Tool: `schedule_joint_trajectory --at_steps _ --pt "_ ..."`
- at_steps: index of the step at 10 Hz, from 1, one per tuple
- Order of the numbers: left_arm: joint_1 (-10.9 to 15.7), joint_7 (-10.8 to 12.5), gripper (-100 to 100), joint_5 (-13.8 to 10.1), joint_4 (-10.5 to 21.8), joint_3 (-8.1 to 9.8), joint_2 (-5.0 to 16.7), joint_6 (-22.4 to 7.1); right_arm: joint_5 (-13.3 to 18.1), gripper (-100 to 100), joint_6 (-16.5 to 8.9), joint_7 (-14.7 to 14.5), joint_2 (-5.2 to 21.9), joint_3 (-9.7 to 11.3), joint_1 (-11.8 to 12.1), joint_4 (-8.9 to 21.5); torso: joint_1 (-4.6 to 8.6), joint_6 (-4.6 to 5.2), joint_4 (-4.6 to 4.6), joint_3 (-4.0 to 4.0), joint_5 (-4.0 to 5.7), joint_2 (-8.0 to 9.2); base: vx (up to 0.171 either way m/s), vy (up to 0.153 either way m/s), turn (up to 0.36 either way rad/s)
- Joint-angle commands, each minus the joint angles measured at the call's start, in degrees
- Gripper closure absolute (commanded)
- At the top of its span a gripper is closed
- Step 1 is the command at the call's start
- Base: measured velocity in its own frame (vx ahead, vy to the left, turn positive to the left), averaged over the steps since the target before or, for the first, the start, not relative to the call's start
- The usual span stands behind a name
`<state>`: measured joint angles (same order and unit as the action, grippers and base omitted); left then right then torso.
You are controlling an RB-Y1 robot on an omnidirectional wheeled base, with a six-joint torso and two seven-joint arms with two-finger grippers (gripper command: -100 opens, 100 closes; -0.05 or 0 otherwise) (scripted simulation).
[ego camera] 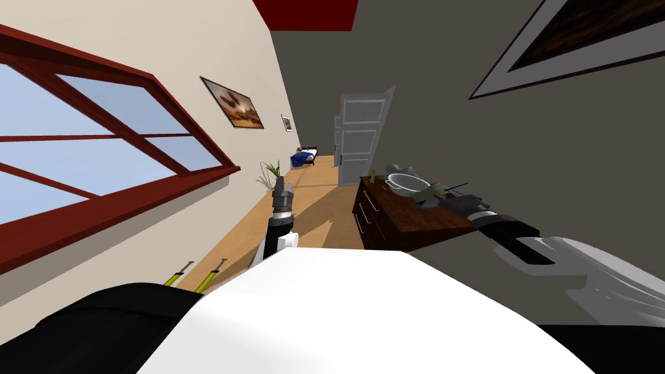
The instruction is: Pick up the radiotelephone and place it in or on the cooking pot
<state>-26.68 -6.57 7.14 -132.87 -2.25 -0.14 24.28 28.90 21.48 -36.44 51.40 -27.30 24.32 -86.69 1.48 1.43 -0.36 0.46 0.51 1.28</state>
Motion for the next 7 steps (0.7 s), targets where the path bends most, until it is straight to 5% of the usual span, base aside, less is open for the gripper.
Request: schedule_joint_trajectory --at_steps 1,7 --pt "0.0 0.0 0 0.0 0.0 0.0 0.0 0.0 -0.6 100 0.4 1.2 2.4 -1.4 -0.3 2.4 0.0 0.0 0.0 0.0 0.0 0.0 -0.046 -0.018 0.117" --pt "0.0 0.0 0 0.0 0.0 0.0 0.0 0.0 -2.3 100 1.5 4.5 6.9 -4.8 0.2 7.5 0.06 -0.06 0.02 -0.09 -0.01 -0.2 -0.014 -0.025 0.145"
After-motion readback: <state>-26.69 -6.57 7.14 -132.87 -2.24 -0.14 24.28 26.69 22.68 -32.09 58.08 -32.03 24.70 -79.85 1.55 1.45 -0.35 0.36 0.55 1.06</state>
